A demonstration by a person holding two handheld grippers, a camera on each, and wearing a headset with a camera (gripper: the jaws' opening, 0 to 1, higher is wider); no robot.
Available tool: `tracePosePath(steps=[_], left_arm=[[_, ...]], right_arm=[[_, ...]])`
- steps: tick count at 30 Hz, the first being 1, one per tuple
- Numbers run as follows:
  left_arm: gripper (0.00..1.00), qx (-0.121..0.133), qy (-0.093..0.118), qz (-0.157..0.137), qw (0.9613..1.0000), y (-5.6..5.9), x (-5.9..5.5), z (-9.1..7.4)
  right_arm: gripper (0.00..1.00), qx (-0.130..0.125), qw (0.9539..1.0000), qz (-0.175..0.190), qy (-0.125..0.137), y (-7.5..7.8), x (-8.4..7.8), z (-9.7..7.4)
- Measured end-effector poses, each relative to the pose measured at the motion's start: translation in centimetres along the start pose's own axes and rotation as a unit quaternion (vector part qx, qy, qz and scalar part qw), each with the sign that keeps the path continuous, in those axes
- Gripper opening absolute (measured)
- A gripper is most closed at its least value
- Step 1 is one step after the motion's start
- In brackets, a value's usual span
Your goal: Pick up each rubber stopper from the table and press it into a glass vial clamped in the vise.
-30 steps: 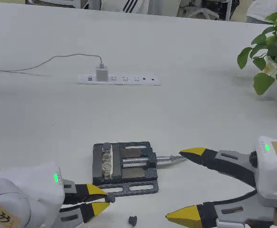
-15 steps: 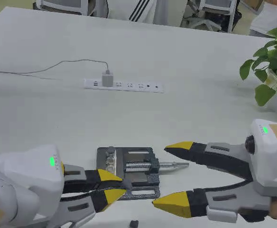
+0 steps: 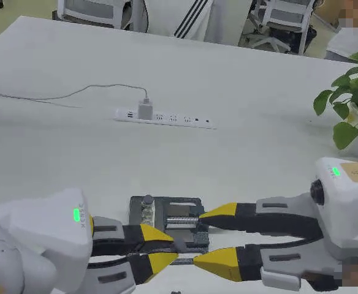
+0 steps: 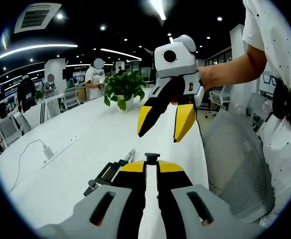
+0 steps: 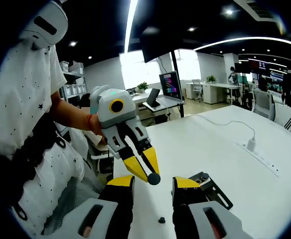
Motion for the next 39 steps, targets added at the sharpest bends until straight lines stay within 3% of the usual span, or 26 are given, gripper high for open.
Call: tracePosePath(steps=[6, 22, 39], left_arm=[[0.04, -0.008, 0.001, 0.008, 0.9999, 0.5, 0.7, 0.1], [0.04, -0.021, 0.002, 0.016, 0.9996, 1.1, 1.0, 0.2], [0.04, -0.028, 0.0, 0.014, 0.9995, 1.2, 0.8, 0.2]], right_arm=[[0.22, 0.009, 0.9998, -0.01, -0.011, -0.1, 0.0, 0.3], [0.1, 0.029, 0.9989, -0.02, -0.031, -0.5, 0.0, 0.3], [0.09, 0.038, 0.9983, -0.023, -0.039, -0.6, -0.1, 0.4]])
Point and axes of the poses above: the centre of the closed fingertips' face, and the gripper's own axes: z roughly forward along the fingers, y roughly to its right, x roughly out of its top, the point moved 10 cm from there along -z, roughly backward along the fingers, and after that the axes turned 2 degrees about -y, right-handed, at the moved point
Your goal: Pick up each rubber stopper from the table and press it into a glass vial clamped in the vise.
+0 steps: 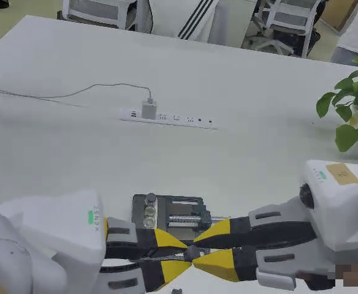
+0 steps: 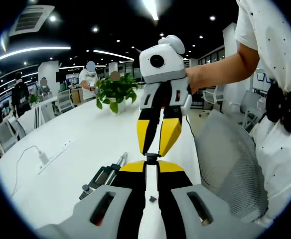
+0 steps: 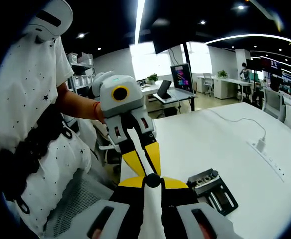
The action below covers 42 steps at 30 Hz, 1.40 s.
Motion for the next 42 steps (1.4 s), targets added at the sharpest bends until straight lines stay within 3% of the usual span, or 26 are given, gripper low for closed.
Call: tracePosePath(steps=[35, 42], left_arm=[[0.05, 0.0, 0.008, -0.021, 0.9997, -0.31, -0.59, -0.39], [0.09, 0.003, 0.014, -0.03, 0.9994, -0.26, -0.77, -0.6]], right_arm=[[0.06, -0.002, 0.9998, -0.007, -0.018, 0.14, 0.51, 0.58], [0.06, -0.002, 0.9998, -0.002, -0.021, 0.39, 0.82, 0.79]])
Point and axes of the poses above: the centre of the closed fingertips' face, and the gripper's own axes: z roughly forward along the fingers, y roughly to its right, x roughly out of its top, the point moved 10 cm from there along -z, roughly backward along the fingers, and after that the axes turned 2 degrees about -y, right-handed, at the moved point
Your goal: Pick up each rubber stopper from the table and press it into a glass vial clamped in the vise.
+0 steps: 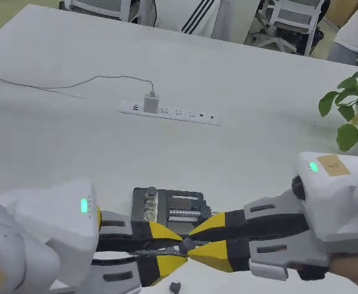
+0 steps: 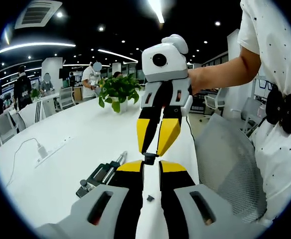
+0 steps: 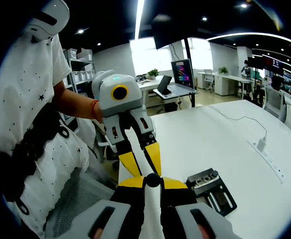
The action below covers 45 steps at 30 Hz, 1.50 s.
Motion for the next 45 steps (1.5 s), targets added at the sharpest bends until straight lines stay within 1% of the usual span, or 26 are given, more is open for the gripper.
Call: tracePosePath(steps=[1, 3, 6, 12, 15, 16, 19, 21, 22, 24, 25, 26, 30, 31, 33, 35, 38, 39, 43, 45], left_arm=[[0.11, 0.001, -0.001, 0.0, 1.0, 0.0, 0.0, 0.0], [0.13, 0.004, -0.012, 0.004, 0.9999, -0.1, -0.3, -0.1], [0.15, 0.008, -0.011, 0.002, 0.9999, -0.2, -0.7, -0.4], [0.2, 0.024, -0.016, -0.014, 0.9995, -0.7, -1.7, -1.1], [0.25, 0.037, -0.015, -0.021, 0.999, -1.0, -2.1, -1.5], [0.26, 0.042, -0.011, -0.024, 0.9988, -1.2, -2.3, -1.7], [0.3, 0.055, -0.009, -0.032, 0.9979, -1.7, -2.8, -2.1], [0.35, 0.065, -0.008, -0.039, 0.9971, -2.0, -3.3, -2.4], [0.36, 0.07, -0.006, -0.038, 0.9968, -2.2, -3.4, -2.5], [0.4, 0.079, -0.006, -0.041, 0.996, -2.6, -3.8, -2.8], [0.41, 0.083, -0.01, -0.042, 0.9956, -2.8, -4.1, -2.9], [0.42, 0.09, -0.02, -0.043, 0.9948, -3.0, -4.5, -3.1], [0.49, 0.097, -0.018, -0.044, 0.9942, -3.5, -5.3, -3.4], [0.5, 0.097, -0.019, -0.047, 0.9939, -3.6, -5.5, -3.5], [0.53, 0.102, -0.013, -0.043, 0.9938, -3.8, -5.7, -3.6], [0.57, 0.106, -0.015, -0.052, 0.9929, -4.1, -6.0, -3.7], [0.61, 0.11, -0.013, -0.052, 0.9925, -4.3, -6.5, -3.8], [0.63, 0.109, -0.013, -0.054, 0.9925, -4.4, -6.6, -3.8], [0.66, 0.11, -0.029, -0.046, 0.9925, -4.7, -7.4, -3.7], [0.68, 0.108, -0.032, -0.044, 0.9927, -4.8, -7.6, -3.7]], right_arm=[[0.06, -0.001, 1.0, 0.0, 0.0, 0.1, 0.1, 0.0], [0.06, -0.001, 1.0, 0.003, 0.003, 0.3, 0.3, -0.1], [0.06, -0.005, 1.0, 0.004, 0.005, 0.7, 0.7, -0.2], [0.06, -0.019, 0.9997, 0.011, 0.007, 1.7, 1.1, 0.0], [0.06, -0.024, 0.9996, 0.012, 0.001, 2.3, 1.4, 0.2], [0.06, -0.028, 0.9995, 0.013, -0.002, 2.6, 1.5, 0.4], [0.06, -0.036, 0.9992, 0.015, -0.012, 3.3, 1.8, 0.7], [0.06, -0.037, 0.9991, 0.014, -0.018, 3.8, 2.1, 1.1], [0.06, -0.038, 0.999, 0.015, -0.019, 4.1, 2.2, 1.2], [0.06, -0.043, 0.9986, 0.016, -0.028, 4.7, 2.4, 1.6], [0.06, -0.045, 0.9983, 0.015, -0.033, 4.9, 2.4, 1.8], [0.06, -0.047, 0.998, 0.015, -0.04, 5.3, 2.5, 2.1], [0.06, -0.05, 0.997, 0.016, -0.057, 6.3, 2.7, 3.0], [0.06, -0.051, 0.9964, 0.016, -0.066, 6.6, 2.7, 3.4], [0.06, -0.053, 0.9955, 0.016, -0.076, 7.2, 2.7, 3.8], [0.06, -0.056, 0.9941, 0.016, -0.091, 7.9, 2.5, 4.5], [0.06, -0.057, 0.9918, 0.019, -0.112, 8.9, 2.2, 5.4], [0.06, -0.058, 0.9905, 0.017, -0.124, 9.2, 2.1, 5.7], [0.06, -0.058, 0.9868, 0.016, -0.15, 10.2, 1.6, 6.9], [0.06, -0.062, 0.9833, 0.012, -0.171, 10.6, 1.3, 7.4]])
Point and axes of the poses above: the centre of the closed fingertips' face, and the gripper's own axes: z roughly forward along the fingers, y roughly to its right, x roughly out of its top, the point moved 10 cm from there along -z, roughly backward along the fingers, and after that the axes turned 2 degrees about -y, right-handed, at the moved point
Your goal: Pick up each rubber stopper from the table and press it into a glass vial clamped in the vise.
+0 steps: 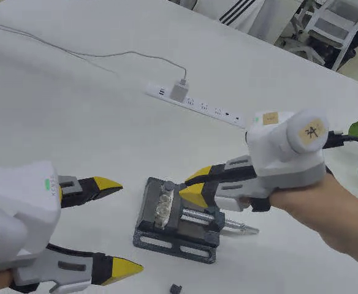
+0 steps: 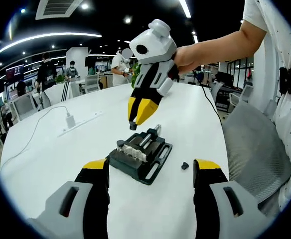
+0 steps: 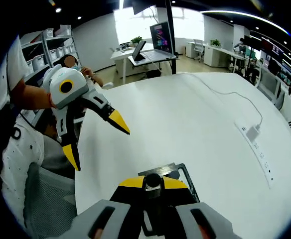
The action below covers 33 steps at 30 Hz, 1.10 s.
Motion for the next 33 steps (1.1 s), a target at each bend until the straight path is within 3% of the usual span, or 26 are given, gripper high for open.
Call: tracePosePath(steps=[5, 14, 22, 33], left_arm=[[0.73, -0.001, -0.004, -0.004, 1.0, -0.4, -0.6, 0.1], [0.78, -0.005, 0.01, -0.018, 0.9998, -0.9, -1.1, 0.4], [0.81, -0.011, 0.013, -0.021, 0.9996, -0.8, -1.6, 0.8], [0.81, -0.015, 0.016, -0.023, 0.9995, -0.9, -1.6, 1.0]], right_arm=[[0.06, -0.003, 0.9996, -0.013, -0.027, 0.4, 0.0, 1.4], [0.06, -0.006, 0.9973, -0.029, -0.067, 1.0, -0.1, 3.4], [0.06, -0.009, 0.9948, -0.048, -0.09, 1.2, -0.2, 3.8], [0.06, -0.007, 0.9931, -0.059, -0.101, 1.3, 0.0, 4.1]])
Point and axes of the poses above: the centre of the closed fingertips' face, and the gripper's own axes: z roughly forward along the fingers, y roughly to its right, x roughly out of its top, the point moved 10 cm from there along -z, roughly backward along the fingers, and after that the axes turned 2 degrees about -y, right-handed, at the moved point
